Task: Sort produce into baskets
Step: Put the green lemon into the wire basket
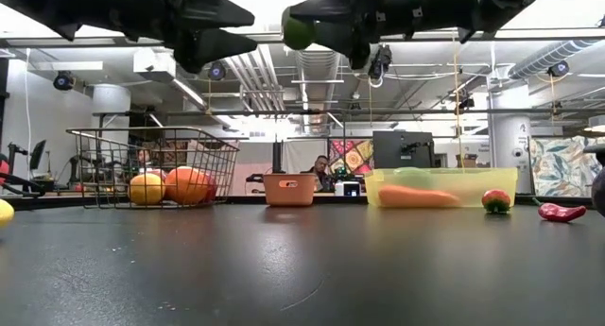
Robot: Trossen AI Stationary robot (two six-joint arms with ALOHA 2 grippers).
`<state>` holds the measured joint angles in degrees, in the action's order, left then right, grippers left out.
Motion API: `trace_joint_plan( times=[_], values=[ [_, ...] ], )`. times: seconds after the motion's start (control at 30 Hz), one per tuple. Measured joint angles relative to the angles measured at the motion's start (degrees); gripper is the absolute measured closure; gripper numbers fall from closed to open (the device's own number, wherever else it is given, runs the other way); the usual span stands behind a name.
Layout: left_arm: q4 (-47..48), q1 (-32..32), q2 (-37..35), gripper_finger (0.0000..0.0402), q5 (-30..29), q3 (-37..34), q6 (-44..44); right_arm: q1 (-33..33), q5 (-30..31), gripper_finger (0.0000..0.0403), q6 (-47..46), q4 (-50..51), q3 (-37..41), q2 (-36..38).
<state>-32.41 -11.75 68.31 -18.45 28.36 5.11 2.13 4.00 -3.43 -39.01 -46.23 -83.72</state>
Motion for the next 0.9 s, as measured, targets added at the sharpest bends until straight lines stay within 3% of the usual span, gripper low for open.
trace_joint_plan(
  times=[0.2,0.9],
  values=[
    [-2.69,0.00,0.02,0.0108,-0.33,0.02,-3.50,0.00,-0.02,0.0218,-0.02,-1.20,-0.12,-0.02],
    [-27.57,2.18,14.96,0.0105,-0.49,0.35,-5.72,0.11,-2.99,0.0218,0.46,-3.99,-0.18,-0.74]
  ],
)
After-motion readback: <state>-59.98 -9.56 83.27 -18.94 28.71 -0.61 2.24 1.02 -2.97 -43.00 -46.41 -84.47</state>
